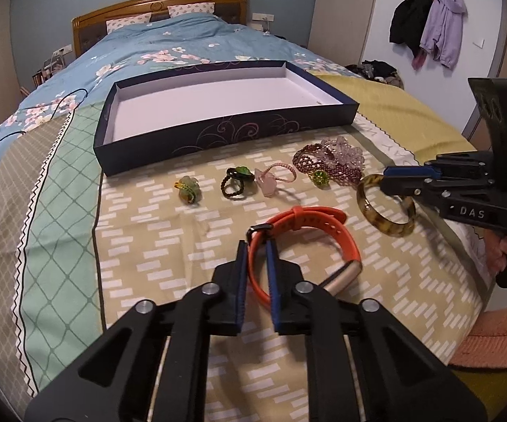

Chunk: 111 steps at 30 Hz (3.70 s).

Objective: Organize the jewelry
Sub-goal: 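Grasp the orange watch band with the left tool while the right tool grasps the tortoiseshell bangle, then carry the watch band and bangle into the box and release both, then grasp the pink hair tie with the left tool while the right tool grasps the crystal bracelet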

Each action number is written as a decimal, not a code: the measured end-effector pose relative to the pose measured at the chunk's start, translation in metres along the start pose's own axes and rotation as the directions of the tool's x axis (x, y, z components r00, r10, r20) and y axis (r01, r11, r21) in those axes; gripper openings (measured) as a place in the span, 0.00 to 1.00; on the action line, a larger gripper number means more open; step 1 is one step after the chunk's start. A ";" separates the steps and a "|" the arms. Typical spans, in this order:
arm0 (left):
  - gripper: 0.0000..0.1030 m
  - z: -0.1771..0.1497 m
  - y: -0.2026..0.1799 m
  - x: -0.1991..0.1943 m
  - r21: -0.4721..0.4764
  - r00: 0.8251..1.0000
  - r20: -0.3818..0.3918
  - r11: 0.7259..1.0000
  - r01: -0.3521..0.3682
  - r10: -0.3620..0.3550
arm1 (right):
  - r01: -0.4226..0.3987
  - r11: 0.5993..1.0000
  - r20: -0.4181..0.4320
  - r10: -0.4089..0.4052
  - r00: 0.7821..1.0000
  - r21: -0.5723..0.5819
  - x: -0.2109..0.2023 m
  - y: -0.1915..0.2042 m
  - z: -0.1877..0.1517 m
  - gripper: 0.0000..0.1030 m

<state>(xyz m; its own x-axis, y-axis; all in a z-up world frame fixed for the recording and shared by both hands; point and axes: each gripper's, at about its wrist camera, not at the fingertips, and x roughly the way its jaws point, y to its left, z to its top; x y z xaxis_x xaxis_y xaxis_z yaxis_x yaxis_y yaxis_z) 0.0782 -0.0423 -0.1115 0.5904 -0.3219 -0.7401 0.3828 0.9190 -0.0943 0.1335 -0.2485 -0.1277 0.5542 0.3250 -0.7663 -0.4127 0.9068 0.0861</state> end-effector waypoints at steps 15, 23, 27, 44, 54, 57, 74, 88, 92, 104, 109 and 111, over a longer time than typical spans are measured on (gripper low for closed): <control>0.05 0.017 0.017 -0.020 -0.043 0.999 0.053 0.999 0.010 -0.008 | -0.098 0.995 0.110 0.097 0.989 0.009 -0.023 0.000 0.023 0.05; 0.05 0.065 0.041 -0.037 -0.062 0.989 0.145 0.998 0.011 -0.001 | -0.076 0.997 0.192 0.076 0.978 -0.006 -0.023 -0.010 0.071 0.05; 0.05 0.098 0.052 -0.034 -0.060 0.984 0.173 0.998 -0.030 0.040 | -0.048 0.999 0.218 0.051 0.975 -0.017 -0.015 -0.018 0.103 0.05; 0.06 0.193 0.102 0.048 -0.083 0.987 0.136 0.993 -0.080 0.091 | 0.039 0.999 0.156 -0.042 0.987 0.025 0.074 -0.047 0.188 0.05; 0.06 0.218 0.128 0.106 -0.119 0.993 0.062 0.988 -0.095 0.103 | 0.066 0.996 0.059 -0.070 0.996 0.062 0.117 -0.061 0.203 0.05; 0.06 0.222 0.134 0.120 -0.118 0.994 0.030 0.988 -0.102 0.106 | 0.079 0.995 0.030 -0.081 0.996 0.068 0.125 -0.063 0.207 0.05; 0.09 0.237 0.146 0.163 -0.148 0.989 -0.099 0.981 -0.123 0.109 | 0.094 0.984 0.001 -0.096 0.995 0.148 0.135 -0.075 0.214 0.18; 0.50 0.191 0.118 0.045 -0.090 0.953 0.213 0.976 -0.199 0.214 | 0.030 0.999 0.236 -0.025 0.971 -0.020 0.021 -0.038 0.148 0.37; 0.50 0.159 0.107 0.015 -0.082 0.951 0.239 0.980 -0.182 0.196 | 0.028 0.998 0.200 -0.016 0.980 -0.059 0.009 -0.032 0.115 0.37; 0.52 0.077 0.067 -0.017 -0.063 0.958 0.248 0.989 -0.132 0.144 | -0.040 0.991 0.091 0.051 0.995 -0.126 0.015 -0.001 0.051 0.37; 0.53 0.065 0.051 -0.017 -0.047 0.961 0.246 0.992 -0.118 0.126 | -0.036 0.988 0.081 0.049 0.996 -0.150 0.022 0.006 0.048 0.37; 0.53 0.062 0.046 -0.017 -0.038 0.962 0.244 0.993 -0.114 0.120 | -0.031 0.988 0.064 0.041 0.997 -0.153 0.026 0.007 0.049 0.33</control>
<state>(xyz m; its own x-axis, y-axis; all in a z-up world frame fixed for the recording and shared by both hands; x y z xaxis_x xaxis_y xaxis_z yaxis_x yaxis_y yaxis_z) 0.1303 -0.0087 -0.0621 0.7878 -0.2549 -0.5607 0.2856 0.9577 -0.0341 0.1806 -0.2210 -0.1161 0.5818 0.3786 -0.7198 -0.5354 0.8445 0.0114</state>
